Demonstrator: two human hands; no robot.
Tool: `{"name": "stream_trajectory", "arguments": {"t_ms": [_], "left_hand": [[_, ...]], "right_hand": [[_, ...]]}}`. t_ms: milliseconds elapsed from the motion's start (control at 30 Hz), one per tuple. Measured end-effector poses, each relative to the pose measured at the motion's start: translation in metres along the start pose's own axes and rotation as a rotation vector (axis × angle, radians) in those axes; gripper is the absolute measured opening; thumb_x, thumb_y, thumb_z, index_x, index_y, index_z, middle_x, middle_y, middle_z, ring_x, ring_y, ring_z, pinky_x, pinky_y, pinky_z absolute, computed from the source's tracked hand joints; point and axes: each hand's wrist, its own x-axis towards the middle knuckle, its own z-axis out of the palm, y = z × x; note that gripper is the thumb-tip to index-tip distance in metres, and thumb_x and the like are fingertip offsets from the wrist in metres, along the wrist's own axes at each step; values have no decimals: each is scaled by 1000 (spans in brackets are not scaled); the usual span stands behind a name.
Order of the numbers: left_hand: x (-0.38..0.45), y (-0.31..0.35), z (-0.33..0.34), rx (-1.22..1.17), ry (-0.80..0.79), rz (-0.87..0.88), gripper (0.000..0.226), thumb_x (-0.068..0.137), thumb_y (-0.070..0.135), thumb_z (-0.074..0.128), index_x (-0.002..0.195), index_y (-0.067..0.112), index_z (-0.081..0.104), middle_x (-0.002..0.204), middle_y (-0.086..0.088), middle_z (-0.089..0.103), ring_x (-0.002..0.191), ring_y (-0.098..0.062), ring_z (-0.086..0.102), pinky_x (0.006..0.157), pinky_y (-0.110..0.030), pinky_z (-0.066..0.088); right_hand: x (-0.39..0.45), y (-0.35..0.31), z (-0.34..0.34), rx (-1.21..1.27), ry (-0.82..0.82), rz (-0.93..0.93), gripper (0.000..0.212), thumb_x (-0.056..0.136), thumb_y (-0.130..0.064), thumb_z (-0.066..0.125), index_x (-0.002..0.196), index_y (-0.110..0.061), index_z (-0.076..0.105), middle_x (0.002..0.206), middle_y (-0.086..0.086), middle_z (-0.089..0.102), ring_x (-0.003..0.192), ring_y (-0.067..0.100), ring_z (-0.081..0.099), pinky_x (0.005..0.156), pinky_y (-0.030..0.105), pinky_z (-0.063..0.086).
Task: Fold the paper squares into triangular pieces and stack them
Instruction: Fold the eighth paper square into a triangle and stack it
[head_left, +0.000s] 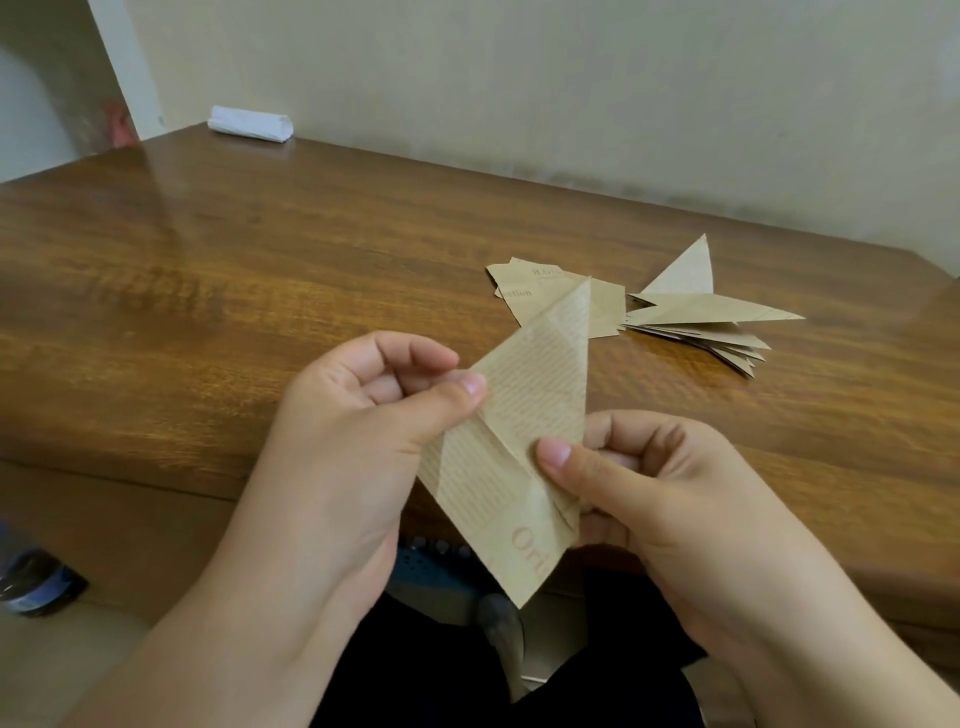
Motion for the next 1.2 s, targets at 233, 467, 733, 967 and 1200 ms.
{"name": "stream_trajectory", "arguments": {"t_ms": [233,467,733,967,1200], "left_hand": [[4,1,-3,-17,50,-14,20,65,2,69,69,18,57,59,3,65,55,-8,64,46,-18,46],[2,-5,-2,-19,109,-23,23,64,0,71,68,17,56,66,-5,67,60,-15,65,54,-26,48],[0,-9,1,69,30,-12,24,71,-2,71,66,17,58,57,2,63,55,-11,61,51,-24,44],[-1,-7,0,87,17,-23,23,73,-2,70,68,16,57,61,-1,64,57,-14,63,48,-23,47],[14,-13,-5,211,110,8,24,77,0,70,69,18,57,58,3,63,61,-17,64,55,-29,44]], "right_hand": [[-3,-3,-4,-94,19,11,15,64,-24,69,64,-10,72,64,13,71,50,10,61,48,16,49],[-4,-1,-4,-381,127,-61,13,81,-23,68,71,-15,67,58,0,69,49,2,58,51,14,48],[9,-8,-9,-295,146,-114,28,71,-45,62,84,-23,72,73,-4,73,63,2,66,63,21,50],[27,-10,-11,-205,145,-195,20,81,-22,66,71,-5,66,68,6,73,56,12,68,47,18,48],[16,8,-27,-761,294,-624,24,87,-29,62,110,-33,61,94,-13,65,90,6,62,78,16,48]]}}
